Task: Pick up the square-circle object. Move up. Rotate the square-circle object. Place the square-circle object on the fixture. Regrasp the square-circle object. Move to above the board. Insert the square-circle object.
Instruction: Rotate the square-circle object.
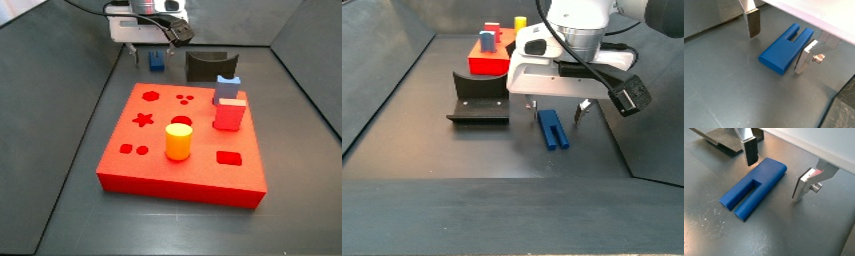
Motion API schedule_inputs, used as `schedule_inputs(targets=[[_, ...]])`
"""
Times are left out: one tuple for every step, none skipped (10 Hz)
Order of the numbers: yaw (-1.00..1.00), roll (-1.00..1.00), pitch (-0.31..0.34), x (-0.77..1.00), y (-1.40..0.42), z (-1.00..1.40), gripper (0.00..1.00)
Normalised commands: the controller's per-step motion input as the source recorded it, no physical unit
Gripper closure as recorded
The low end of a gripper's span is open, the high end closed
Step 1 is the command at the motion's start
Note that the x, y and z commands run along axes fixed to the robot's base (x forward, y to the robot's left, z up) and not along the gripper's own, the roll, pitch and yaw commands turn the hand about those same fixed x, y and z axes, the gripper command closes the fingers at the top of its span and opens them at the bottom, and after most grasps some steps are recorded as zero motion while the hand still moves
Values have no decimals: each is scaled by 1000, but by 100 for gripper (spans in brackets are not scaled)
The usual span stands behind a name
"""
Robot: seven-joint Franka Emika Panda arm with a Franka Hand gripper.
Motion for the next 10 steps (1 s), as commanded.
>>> schedule_inputs(targets=[[8, -213, -177, 28, 25, -236, 0], [8, -214, -177, 27, 24, -230, 0], [8, -215, -180, 25, 24, -217, 0], [8, -217, -184, 22, 23, -200, 0], [9, -219, -185, 21, 23, -181, 0], [8, -225, -180, 22, 23, -157, 0], [6, -226, -180, 22, 25, -140, 0], [3, -225, -179, 19, 25, -141, 0], [2, -225, -179, 19, 24, -141, 0], [0, -223, -178, 18, 24, -141, 0]])
